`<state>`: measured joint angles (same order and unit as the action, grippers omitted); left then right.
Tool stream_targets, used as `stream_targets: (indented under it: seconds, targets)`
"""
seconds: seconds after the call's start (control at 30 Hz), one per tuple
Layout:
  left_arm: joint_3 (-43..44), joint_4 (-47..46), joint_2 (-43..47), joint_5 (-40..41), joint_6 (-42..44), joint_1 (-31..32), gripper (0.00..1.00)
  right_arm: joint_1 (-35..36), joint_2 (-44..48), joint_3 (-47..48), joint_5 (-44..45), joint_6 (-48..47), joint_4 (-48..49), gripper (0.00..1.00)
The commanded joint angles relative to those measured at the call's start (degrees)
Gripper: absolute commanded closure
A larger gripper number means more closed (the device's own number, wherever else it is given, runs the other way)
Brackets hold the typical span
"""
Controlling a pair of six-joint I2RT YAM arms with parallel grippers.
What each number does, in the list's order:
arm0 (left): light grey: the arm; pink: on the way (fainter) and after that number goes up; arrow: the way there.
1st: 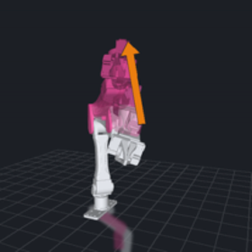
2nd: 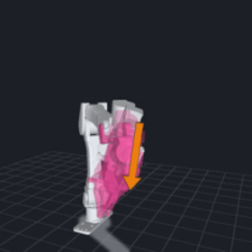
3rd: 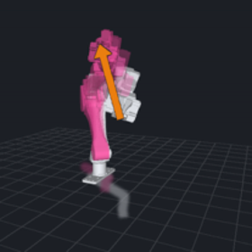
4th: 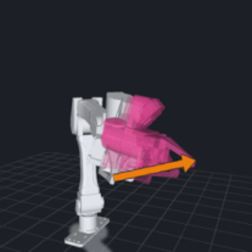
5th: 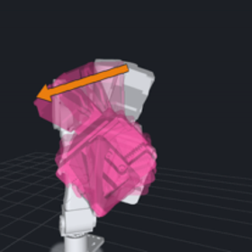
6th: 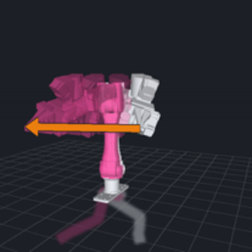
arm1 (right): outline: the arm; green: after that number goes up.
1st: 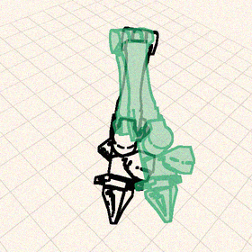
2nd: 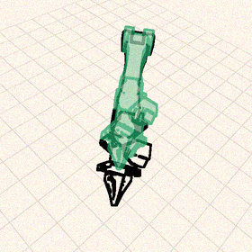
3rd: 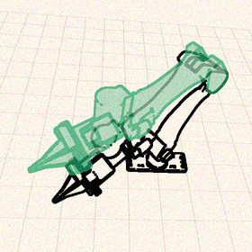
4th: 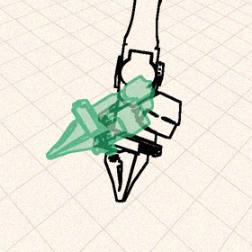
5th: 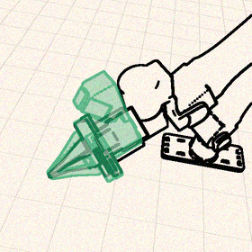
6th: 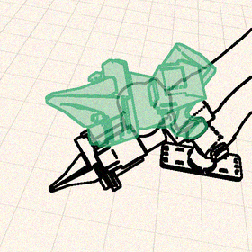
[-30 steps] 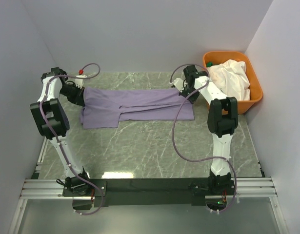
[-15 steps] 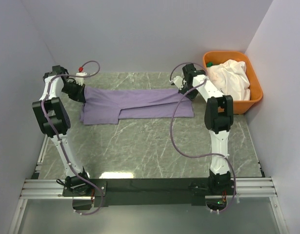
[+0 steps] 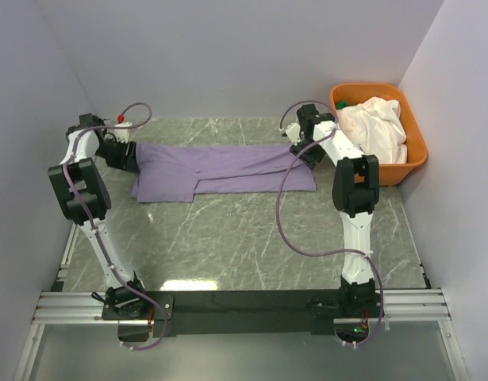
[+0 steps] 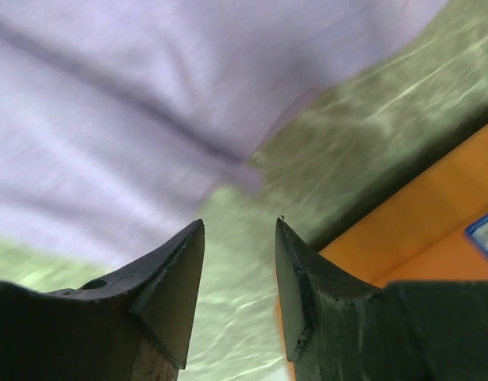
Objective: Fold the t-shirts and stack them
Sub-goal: Fold the tshirt
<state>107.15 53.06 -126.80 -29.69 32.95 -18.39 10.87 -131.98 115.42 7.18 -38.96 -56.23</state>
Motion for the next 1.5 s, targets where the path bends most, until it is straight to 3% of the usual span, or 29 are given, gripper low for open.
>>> stream_targets:
  seconds: [0.0,0.23,0.57,0.8,0.83,0.87,0.9,1.0,1.37,1.47]
  targets:
    - [-5.2,2.2,7.3,-2.1,-2.5,-2.6,0.46,-0.4,6.6,0.8,-6.0,6.1,-6.4,0.52]
    - [-14.2,2.1,10.7,-2.1,-2.4,-3.8,0.46,-0.8,6.7,-6.4,-12.1,10.8,-8.8,0.53]
    - [-16.4,-1.0,7.7,-1.2,-3.2,-3.9,0.5,-1.1,2.0,-6.9,-12.6,16.3,-7.1,0.53]
    - [-17.4,-0.2,6.7,-1.6,-2.8,-3.9,0.68,-1.1,-0.7,-7.8,-9.0,17.3,-6.4,0.59]
    - [-17.9,-0.1,7.1,-1.5,-2.5,-3.8,0.76,-1.0,-0.6,-8.6,-8.5,17.0,-5.3,0.61]
    - [-18.4,-0.1,7.4,-0.8,-2.1,-3.9,0.79,-1.2,-0.6,-9.4,-7.9,16.7,-5.0,0.67]
    - [-19.3,0.2,7.7,-0.5,-1.9,-3.9,0.89,-1.1,-0.7,-9.7,-7.3,16.7,-5.1,0.72]
    - [-21.4,2.0,8.9,0.2,-0.1,-4.1,0.99,-1.1,0.1,-11.7,-5.6,15.6,-5.2,0.86]
    - [-30.4,6.7,20.1,3.0,7.5,-7.1,0.98,-1.2,11.9,-28.8,-1.8,10.2,-2.5,0.88]
    - [-30.9,7.6,25.2,0.7,12.3,-7.2,0.73,-1.1,13.7,-27.5,-3.7,9.8,-3.4,0.8]
